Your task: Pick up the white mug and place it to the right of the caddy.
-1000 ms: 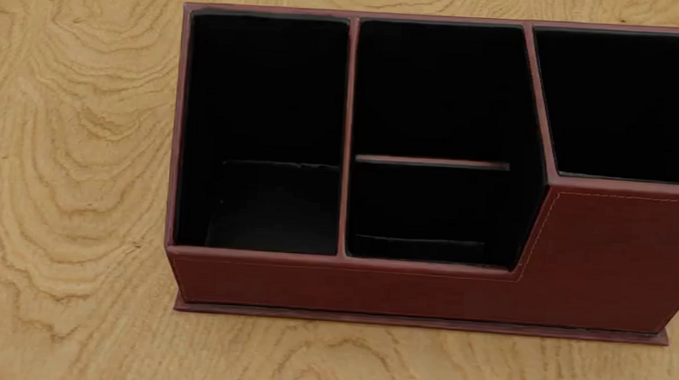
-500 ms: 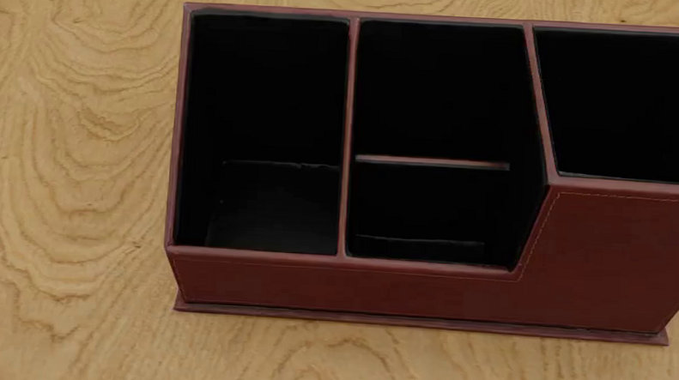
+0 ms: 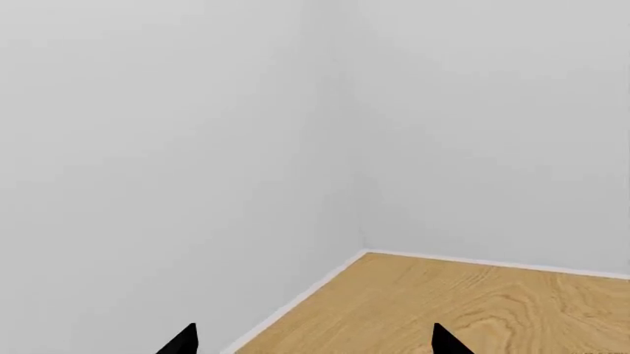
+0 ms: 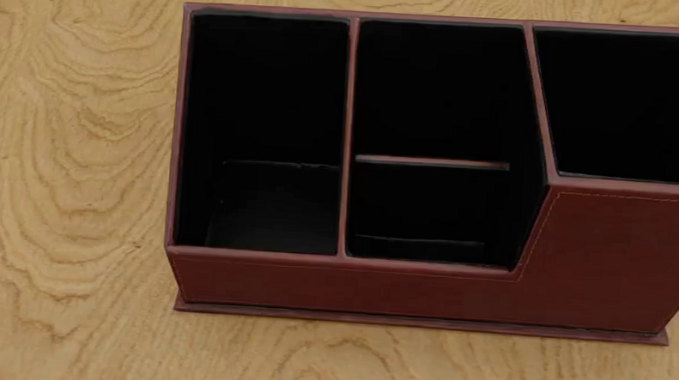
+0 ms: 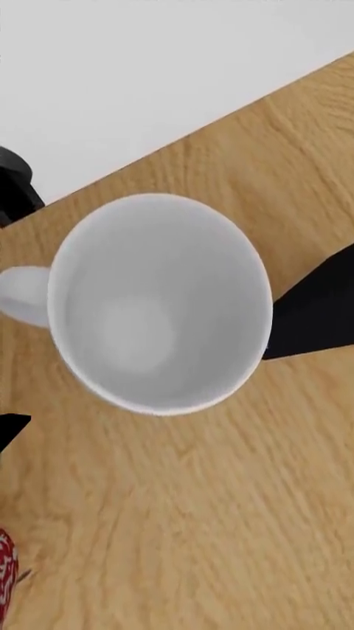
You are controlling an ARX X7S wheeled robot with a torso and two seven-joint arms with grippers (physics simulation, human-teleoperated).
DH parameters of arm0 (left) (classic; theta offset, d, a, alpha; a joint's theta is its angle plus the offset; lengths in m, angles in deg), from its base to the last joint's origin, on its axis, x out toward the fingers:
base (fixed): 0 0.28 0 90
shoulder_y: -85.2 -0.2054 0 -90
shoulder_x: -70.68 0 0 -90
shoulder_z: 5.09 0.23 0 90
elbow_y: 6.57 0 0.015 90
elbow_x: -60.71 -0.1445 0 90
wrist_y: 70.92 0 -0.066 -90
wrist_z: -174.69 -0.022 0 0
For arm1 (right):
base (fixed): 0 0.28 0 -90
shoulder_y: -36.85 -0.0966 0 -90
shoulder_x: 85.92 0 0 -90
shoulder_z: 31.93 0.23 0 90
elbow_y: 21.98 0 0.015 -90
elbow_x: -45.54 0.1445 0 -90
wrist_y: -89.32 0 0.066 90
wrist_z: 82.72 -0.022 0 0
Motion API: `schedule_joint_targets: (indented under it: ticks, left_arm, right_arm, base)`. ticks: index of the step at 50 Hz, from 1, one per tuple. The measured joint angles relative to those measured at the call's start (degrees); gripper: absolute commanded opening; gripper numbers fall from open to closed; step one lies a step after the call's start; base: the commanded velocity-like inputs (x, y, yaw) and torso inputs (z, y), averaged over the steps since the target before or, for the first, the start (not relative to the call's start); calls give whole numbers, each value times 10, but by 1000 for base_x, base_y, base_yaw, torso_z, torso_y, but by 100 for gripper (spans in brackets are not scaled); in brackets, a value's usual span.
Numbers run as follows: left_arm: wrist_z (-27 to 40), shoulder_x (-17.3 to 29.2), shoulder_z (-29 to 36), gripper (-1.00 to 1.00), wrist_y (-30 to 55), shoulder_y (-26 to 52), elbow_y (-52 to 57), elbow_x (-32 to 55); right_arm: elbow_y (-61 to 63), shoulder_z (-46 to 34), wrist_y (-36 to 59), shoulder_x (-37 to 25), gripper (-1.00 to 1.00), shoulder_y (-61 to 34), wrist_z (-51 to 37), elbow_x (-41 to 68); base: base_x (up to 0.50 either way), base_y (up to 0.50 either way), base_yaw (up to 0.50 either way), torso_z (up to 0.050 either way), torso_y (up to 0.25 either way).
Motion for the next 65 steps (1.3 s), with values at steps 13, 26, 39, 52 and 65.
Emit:
schedule_joint_targets:
  ticks: [13,26,39,52,65]
  left_arm:
    - [-5,-3,0,100,-3,-1,-3,-3]
    - [-14,-11,-2,100,-11,-8,-10,-9]
    - [-18,-14,-1,100,-13,-9,-12,-13]
    - [-22,-18,3,100,-17,-9,-18,-18]
    - [-26,-22,7,100,-21,-7,-23,-23]
  right_arm:
    - [-8,-7,1,8,100,4,5,-4]
    - [-19,-16,2,19,100,7,11,-9]
    - [-32,-23,4,22,100,13,23,-15]
    - [-45,-30,6,22,100,18,34,-20]
    - [-55,-36,7,22,100,24,42,-24]
  base:
    - [0,0,0,0,0]
    - [0,0,0,0,0]
    - [0,0,0,0,0]
    - [0,0,0,0,0]
    - [0,0,0,0,0]
